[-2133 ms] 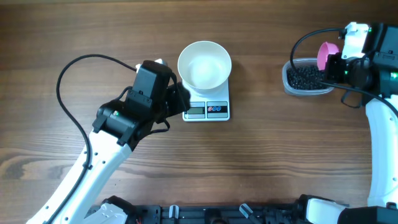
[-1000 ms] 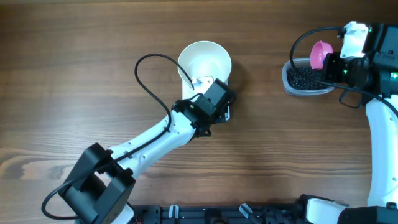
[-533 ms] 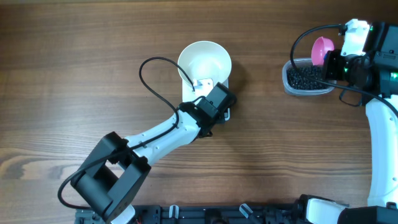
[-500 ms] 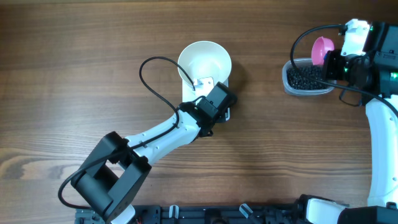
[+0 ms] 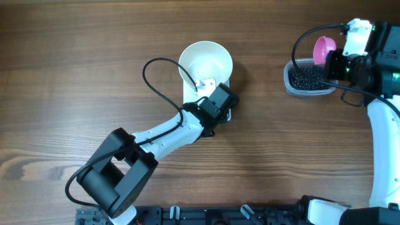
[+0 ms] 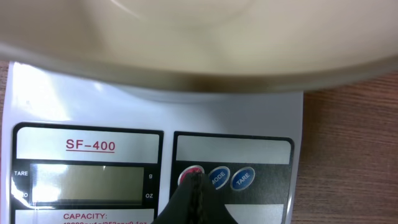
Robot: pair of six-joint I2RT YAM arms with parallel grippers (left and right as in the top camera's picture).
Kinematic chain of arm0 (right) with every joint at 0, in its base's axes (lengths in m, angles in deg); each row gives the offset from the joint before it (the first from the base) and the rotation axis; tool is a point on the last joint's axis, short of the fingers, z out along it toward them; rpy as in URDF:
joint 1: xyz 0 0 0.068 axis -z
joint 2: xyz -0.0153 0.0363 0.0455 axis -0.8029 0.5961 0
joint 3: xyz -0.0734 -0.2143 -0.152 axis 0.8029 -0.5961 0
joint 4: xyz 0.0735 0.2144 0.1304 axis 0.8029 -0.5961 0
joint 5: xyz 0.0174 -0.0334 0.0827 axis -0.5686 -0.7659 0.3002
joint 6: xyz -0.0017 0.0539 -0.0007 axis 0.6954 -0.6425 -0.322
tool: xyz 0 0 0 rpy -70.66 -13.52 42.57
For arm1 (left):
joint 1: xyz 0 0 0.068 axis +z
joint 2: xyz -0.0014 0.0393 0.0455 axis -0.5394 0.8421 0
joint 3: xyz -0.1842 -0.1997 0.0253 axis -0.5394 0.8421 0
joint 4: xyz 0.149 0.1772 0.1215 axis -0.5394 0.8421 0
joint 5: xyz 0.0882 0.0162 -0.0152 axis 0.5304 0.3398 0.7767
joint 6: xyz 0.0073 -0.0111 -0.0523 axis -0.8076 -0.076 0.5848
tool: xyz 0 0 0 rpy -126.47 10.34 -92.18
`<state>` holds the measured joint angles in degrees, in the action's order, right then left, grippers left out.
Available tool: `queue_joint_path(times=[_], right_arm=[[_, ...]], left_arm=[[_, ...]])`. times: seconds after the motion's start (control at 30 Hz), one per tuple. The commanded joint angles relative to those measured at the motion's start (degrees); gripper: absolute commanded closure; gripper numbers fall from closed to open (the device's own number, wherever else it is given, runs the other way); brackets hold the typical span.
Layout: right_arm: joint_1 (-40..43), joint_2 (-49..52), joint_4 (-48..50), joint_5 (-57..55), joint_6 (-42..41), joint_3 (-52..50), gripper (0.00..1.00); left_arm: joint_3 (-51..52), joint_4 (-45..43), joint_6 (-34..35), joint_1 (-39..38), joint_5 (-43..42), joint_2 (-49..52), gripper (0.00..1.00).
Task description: Scoop item into bowl and weigh 150g on scale
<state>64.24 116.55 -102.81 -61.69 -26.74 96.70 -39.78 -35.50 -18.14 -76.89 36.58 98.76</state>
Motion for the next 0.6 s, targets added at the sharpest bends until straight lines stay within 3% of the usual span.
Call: queue_joint_path(times=[0.0, 0.57], right_arm=[[0.17, -0.79, 0.31, 0.98, -0.09, 1.07, 0.96], [0.17, -0.79, 0.28, 0.98, -0.09, 1.07, 0.96]], left_arm=[[0.44, -0.17, -0.09, -0.07, 1.25, 0.79, 0.96], [0.42, -1.25, -0.09, 0.11, 1.86, 2.69, 0.96]])
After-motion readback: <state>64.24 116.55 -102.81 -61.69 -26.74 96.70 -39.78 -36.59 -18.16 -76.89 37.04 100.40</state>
